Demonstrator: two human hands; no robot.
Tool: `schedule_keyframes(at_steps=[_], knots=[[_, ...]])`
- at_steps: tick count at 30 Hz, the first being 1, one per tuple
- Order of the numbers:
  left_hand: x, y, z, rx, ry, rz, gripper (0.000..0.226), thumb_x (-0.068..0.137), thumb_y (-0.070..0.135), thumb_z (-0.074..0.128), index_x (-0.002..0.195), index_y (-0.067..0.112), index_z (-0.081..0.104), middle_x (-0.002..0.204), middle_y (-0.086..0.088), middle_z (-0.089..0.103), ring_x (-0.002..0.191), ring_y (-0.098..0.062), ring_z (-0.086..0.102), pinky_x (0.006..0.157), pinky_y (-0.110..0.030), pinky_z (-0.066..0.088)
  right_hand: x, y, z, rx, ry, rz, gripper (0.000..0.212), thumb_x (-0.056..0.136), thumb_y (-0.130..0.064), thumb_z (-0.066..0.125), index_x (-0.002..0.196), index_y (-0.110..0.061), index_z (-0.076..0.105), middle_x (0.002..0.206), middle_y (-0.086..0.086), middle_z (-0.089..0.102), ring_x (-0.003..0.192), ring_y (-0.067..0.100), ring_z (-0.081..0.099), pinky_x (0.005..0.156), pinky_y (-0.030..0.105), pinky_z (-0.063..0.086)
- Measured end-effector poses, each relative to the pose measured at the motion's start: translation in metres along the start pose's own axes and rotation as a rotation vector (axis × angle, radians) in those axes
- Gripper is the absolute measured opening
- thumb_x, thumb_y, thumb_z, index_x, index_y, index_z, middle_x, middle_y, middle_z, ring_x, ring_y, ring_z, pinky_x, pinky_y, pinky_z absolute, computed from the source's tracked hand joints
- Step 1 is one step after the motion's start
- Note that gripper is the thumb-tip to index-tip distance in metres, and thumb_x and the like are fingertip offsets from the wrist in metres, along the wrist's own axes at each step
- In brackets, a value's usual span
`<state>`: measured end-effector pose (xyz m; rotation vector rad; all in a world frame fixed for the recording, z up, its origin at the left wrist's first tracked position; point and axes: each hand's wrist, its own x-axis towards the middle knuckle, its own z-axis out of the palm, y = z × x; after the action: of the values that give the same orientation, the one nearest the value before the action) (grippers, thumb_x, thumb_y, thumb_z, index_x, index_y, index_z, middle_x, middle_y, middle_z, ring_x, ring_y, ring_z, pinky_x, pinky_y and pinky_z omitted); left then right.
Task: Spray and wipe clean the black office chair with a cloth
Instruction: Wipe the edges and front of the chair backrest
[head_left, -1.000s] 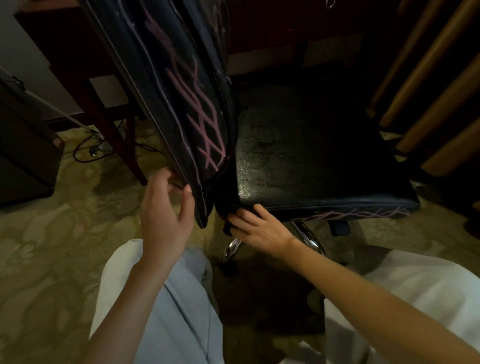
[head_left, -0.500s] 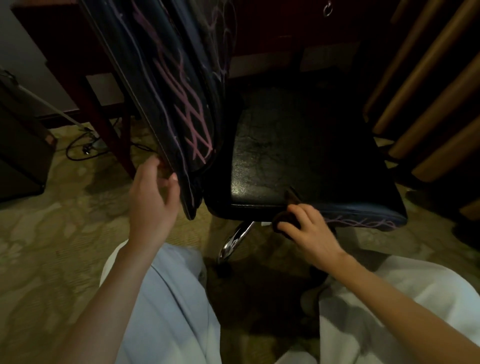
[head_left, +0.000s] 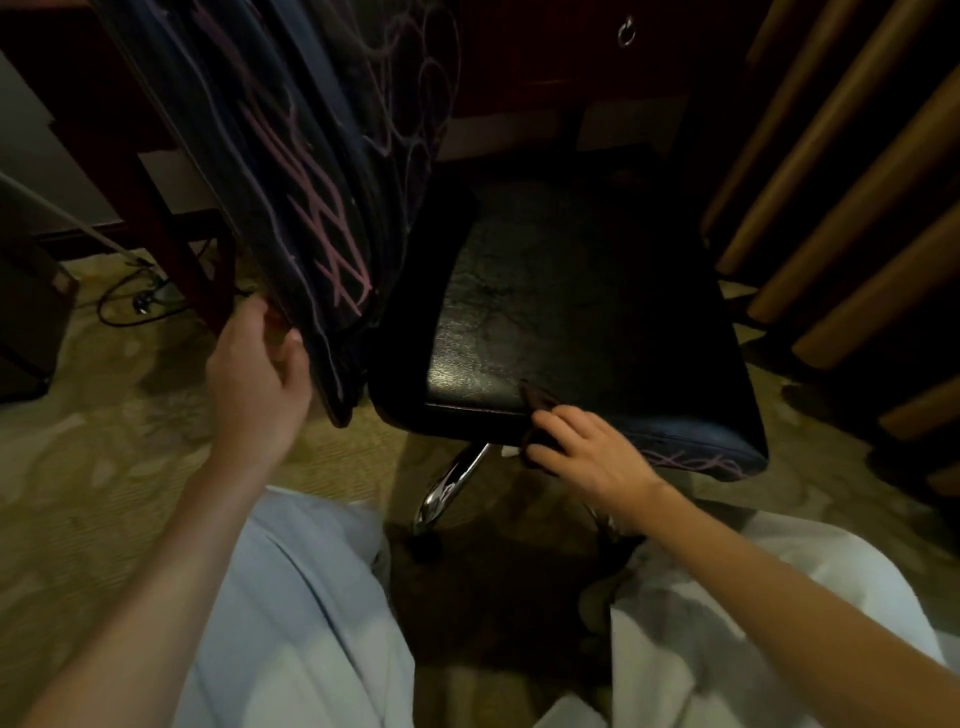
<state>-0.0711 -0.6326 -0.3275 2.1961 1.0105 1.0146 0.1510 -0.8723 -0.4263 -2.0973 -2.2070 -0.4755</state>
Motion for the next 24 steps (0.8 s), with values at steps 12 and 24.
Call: schedule_keyframes(at_steps=[12, 24], knots=[[0.004, -0.014, 0.002, 0.007, -0.026, 0.037, 0.023, 0.093, 0.021, 0.046, 0.116, 0.019, 0.043, 0.107, -0.014, 0.058, 0.09, -0.033, 0.059, 0.08, -0.053, 0.05, -0.016, -0.008, -0.021, 0.145, 0.122, 0.241, 0.052, 0.064, -0.011, 0.074, 0.112, -0.014, 0.053, 0.115, 0.021, 0.056, 0.1, 0.035, 0.049, 0.078, 0.042, 0.049], [0.01, -0.017, 0.004, 0.009, 0.019, -0.046, 0.03, 0.082, 0.049, 0.036, 0.111, 0.043, 0.045, 0.101, -0.006, 0.057, 0.091, -0.034, 0.062, 0.081, -0.055, 0.051, -0.051, 0.032, -0.009, 0.057, 0.016, 0.197, 0.052, 0.066, -0.022, 0.074, 0.114, -0.016, 0.055, 0.123, 0.019, 0.054, 0.111, 0.031, 0.042, 0.081, 0.042, 0.052]])
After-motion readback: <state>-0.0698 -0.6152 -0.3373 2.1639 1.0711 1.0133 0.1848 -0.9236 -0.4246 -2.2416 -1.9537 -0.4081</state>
